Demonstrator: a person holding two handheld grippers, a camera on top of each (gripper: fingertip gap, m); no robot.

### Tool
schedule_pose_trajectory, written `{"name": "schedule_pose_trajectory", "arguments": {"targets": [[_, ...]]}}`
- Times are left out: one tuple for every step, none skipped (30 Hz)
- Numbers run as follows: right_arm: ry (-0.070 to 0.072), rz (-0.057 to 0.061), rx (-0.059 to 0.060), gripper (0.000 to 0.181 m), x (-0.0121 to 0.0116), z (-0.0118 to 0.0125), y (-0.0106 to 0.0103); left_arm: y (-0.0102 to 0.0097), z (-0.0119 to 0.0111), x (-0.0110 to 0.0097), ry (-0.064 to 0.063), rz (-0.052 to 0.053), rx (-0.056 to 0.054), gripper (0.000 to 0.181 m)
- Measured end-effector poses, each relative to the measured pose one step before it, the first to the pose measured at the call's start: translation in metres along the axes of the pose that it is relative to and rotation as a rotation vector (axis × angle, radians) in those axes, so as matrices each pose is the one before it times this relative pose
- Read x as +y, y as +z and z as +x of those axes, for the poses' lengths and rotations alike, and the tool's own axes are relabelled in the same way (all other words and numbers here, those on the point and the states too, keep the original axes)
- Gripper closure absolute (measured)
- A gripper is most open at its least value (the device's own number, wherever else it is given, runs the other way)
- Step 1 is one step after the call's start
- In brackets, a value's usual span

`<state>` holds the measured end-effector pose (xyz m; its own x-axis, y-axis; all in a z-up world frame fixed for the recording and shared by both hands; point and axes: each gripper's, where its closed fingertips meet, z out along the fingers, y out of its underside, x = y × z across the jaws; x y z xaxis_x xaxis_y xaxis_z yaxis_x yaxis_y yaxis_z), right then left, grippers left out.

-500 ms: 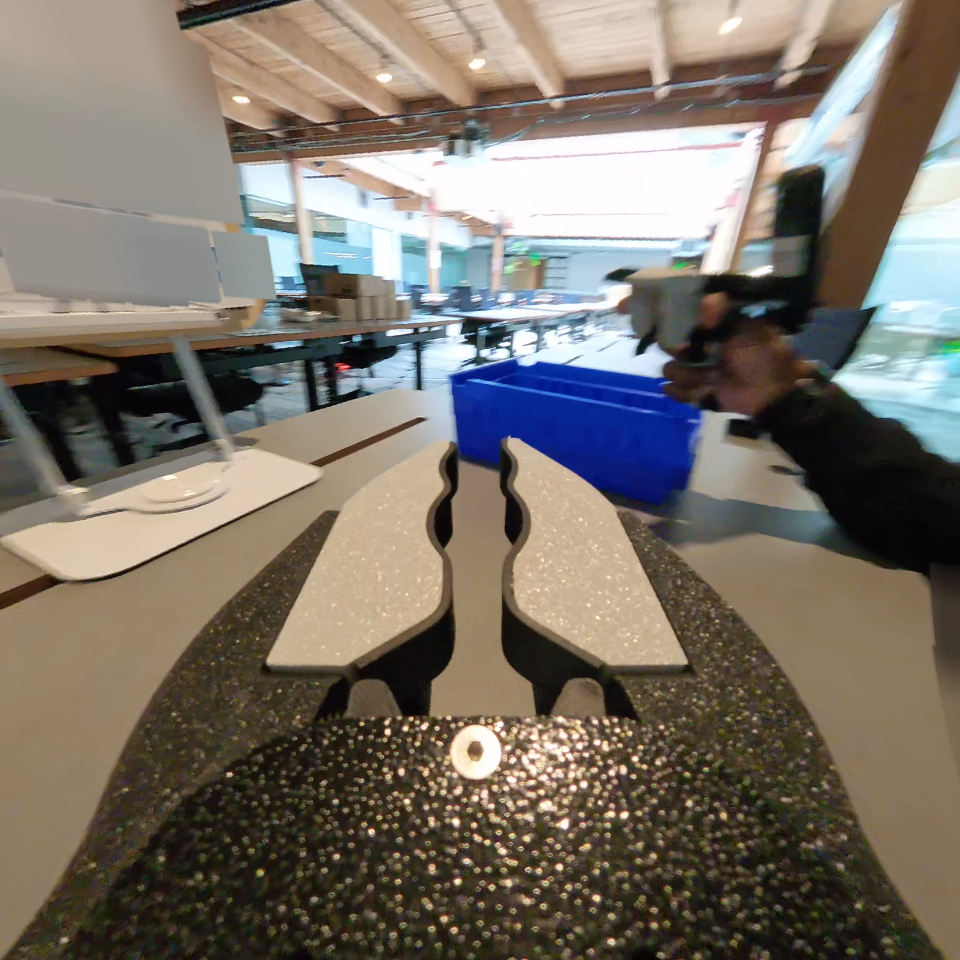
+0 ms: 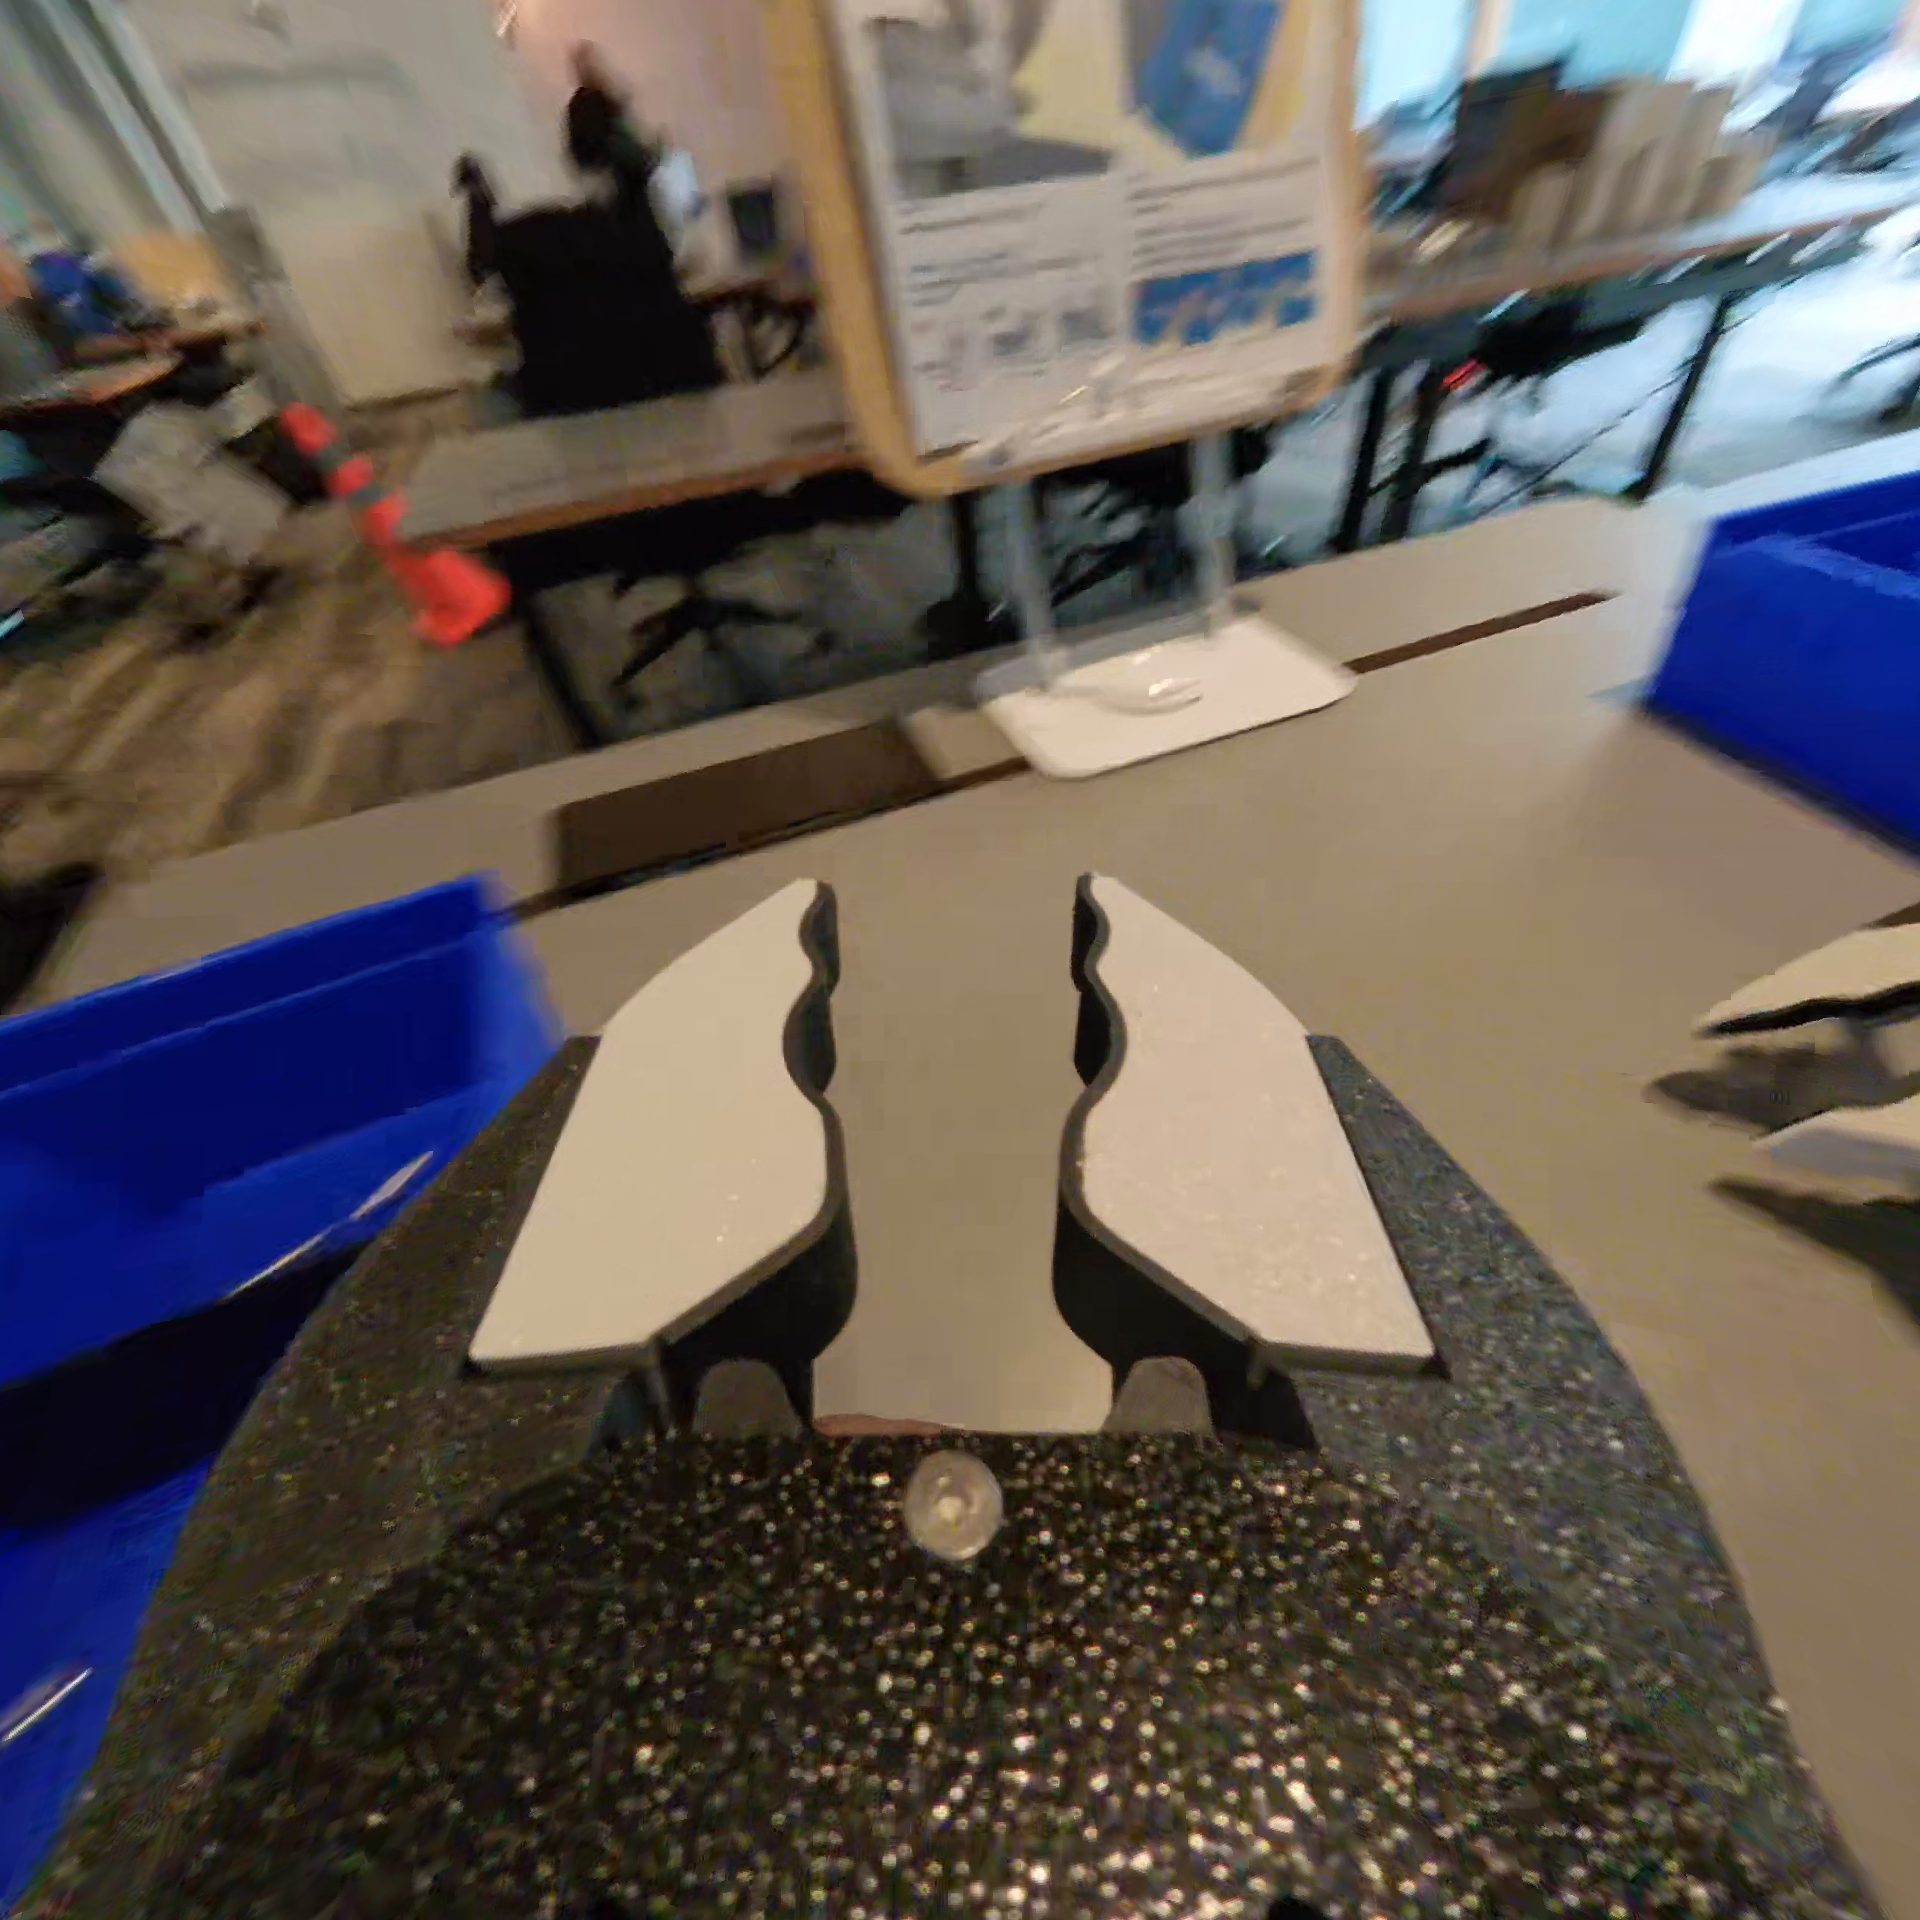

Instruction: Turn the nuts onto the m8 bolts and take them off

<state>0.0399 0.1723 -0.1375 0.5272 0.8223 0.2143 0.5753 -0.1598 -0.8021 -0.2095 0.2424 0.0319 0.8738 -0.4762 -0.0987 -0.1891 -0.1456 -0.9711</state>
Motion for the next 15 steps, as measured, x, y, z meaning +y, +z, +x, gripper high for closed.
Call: {"name": "schedule_pose_trajectory", "arguments": {"targets": [[0.0101,-0.0053,-0.0049,0.141,0.00117,0.00035,-0.00007,-0.02025,-0.03153,0.00134,0.0036,-0.0755,-0.0617,0.138],[0.0059,-0.0014,-0.0026,0.141,0.00029,0.00033,-0.00004,-0.01735,-0.03245,0.00630,0.0162,-0.0903,-0.0627,0.138],[0.0013,-0.0007,-0.0007,0.141,0.00000,-0.00008,0.00012,-0.01143,-0.03361,0.01480,0.0278,-0.1185,-0.0690,0.141],[-0.0038,-0.0057,-0.0007,0.141,0.00055,-0.00037,0.00056,-0.00250,-0.03157,0.02407,0.0221,-0.1523,-0.0545,0.142],[-0.0080,-0.0098,-0.0018,0.141,0.00086,-0.00097,0.00100,0.00759,-0.02445,0.02821,0.0015,-0.1624,-0.0139,0.142],[-0.0110,-0.0111,-0.0024,0.141,0.00096,-0.00133,0.00111,0.01549,-0.01733,0.02625,-0.0121,-0.1498,0.0182,0.140],[-0.0128,-0.0106,-0.0009,0.141,0.00087,-0.00137,0.00116,0.01969,-0.01328,0.01999,-0.0141,-0.1272,0.0199,0.139],[-0.0141,-0.0091,-0.0005,0.140,0.00081,-0.00146,0.00077,0.02042,-0.00762,0.01284,-0.0055,-0.0968,0.0258,0.137],[-0.0141,-0.0068,0.0000,0.140,0.00061,-0.00138,0.00058,0.01791,-0.00230,0.00590,-0.0022,-0.0589,0.0306,0.136],[-0.0126,-0.0046,0.0012,0.141,0.00055,-0.00115,0.00033,0.01438,-0.00033,0.00047,-0.0023,-0.0281,0.0196,0.135],[-0.0097,-0.0031,0.0007,0.140,0.00037,-0.00085,0.00011,0.01147,0.00017,-0.00178,-0.0022,-0.0170,0.0106,0.135],[-0.0052,-0.0019,0.0001,0.141,0.00023,-0.00051,0.00015,0.00903,0.00059,-0.00174,-0.0071,-0.0166,0.0085,0.135],[0.0001,-0.0010,0.0007,0.141,0.00021,0.00005,-0.00001,0.00690,0.00010,-0.00250,-0.0089,-0.0110,0.0036,0.135],[0.0036,-0.0004,-0.0006,0.141,0.00010,0.00034,0.00005,0.00539,0.00075,-0.00380,-0.0083,0.0006,0.0079,0.135],[0.0050,0.0003,-0.0027,0.141,0.00004,0.00017,-0.00003,0.00506,0.00126,-0.00274,-0.0089,-0.0036,0.0135,0.135]]}}
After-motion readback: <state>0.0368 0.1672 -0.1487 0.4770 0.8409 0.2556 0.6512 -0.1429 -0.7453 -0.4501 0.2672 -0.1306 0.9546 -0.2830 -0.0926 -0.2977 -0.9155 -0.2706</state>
